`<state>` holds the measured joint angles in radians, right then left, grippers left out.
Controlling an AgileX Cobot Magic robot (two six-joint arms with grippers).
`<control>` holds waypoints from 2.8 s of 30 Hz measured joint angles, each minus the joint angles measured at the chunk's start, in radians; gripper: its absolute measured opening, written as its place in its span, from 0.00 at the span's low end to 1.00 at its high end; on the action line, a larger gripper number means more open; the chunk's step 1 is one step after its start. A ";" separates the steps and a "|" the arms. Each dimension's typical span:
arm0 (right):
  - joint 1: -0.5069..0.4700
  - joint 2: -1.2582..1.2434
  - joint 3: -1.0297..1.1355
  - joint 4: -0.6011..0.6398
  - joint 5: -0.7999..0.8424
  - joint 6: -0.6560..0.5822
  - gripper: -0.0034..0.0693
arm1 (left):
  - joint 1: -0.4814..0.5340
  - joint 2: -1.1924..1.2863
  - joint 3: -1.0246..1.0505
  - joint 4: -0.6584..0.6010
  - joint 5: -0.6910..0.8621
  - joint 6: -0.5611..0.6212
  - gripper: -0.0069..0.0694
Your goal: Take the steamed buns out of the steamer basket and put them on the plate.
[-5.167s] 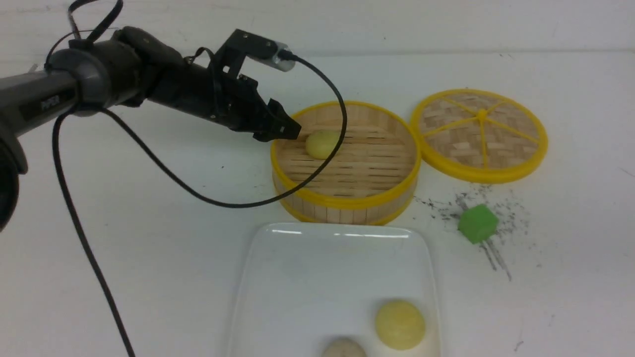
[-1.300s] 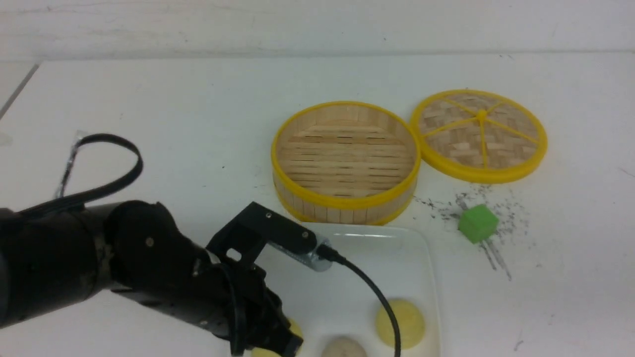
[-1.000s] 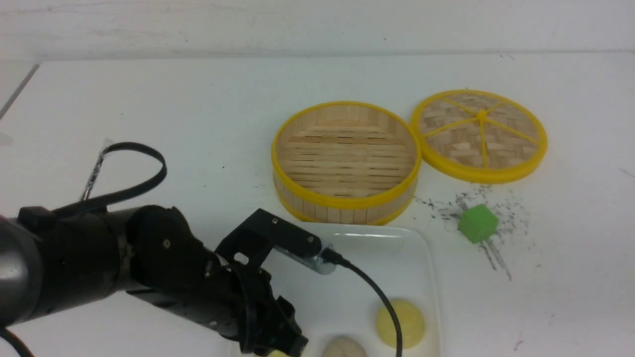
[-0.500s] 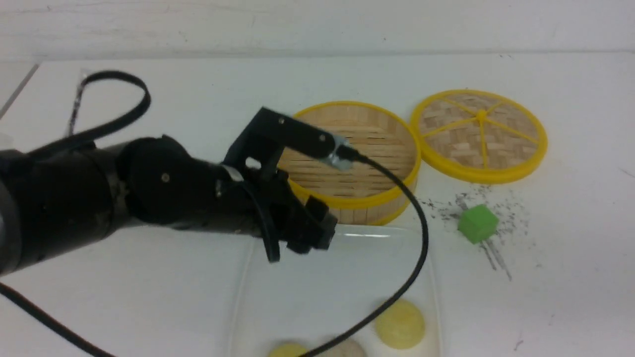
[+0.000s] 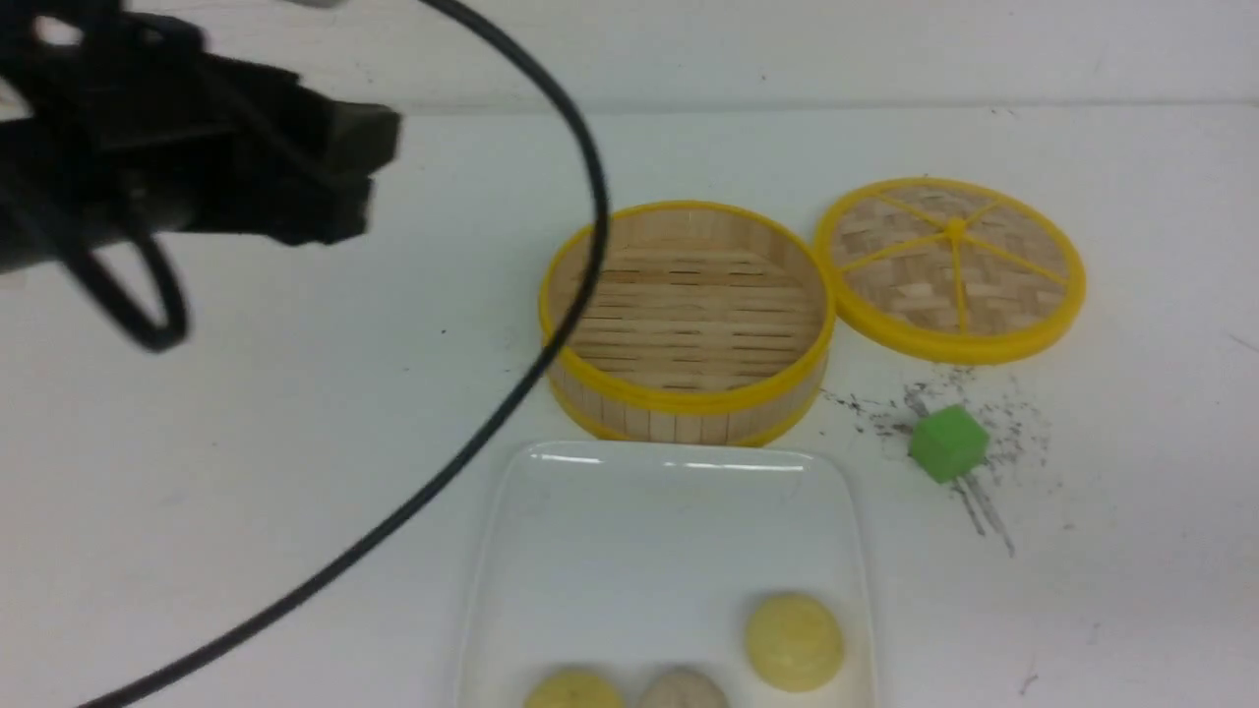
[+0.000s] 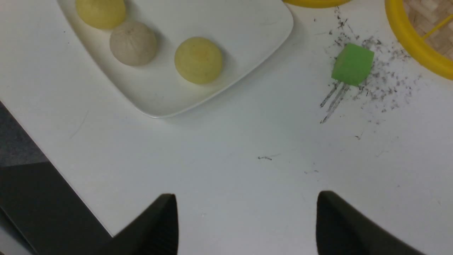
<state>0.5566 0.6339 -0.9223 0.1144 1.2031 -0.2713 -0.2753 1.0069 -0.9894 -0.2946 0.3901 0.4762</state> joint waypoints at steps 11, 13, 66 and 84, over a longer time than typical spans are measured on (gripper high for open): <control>0.000 0.000 0.000 0.008 -0.093 -0.020 0.75 | 0.120 -0.336 0.000 0.225 0.341 -0.336 0.70; 0.000 0.000 0.000 0.008 -0.115 -0.020 0.75 | 0.120 -0.394 0.000 0.257 0.401 -0.388 0.70; -0.011 -0.663 0.416 0.157 -0.254 -0.082 0.74 | 0.120 -1.036 0.289 0.188 0.664 -0.336 0.56; -0.011 -0.659 0.452 0.042 -0.399 -0.095 0.55 | 0.120 -1.031 0.568 0.144 0.357 -0.342 0.46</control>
<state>0.5455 -0.0247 -0.4703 0.1566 0.8045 -0.3658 -0.1553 -0.0241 -0.4214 -0.1505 0.7468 0.1343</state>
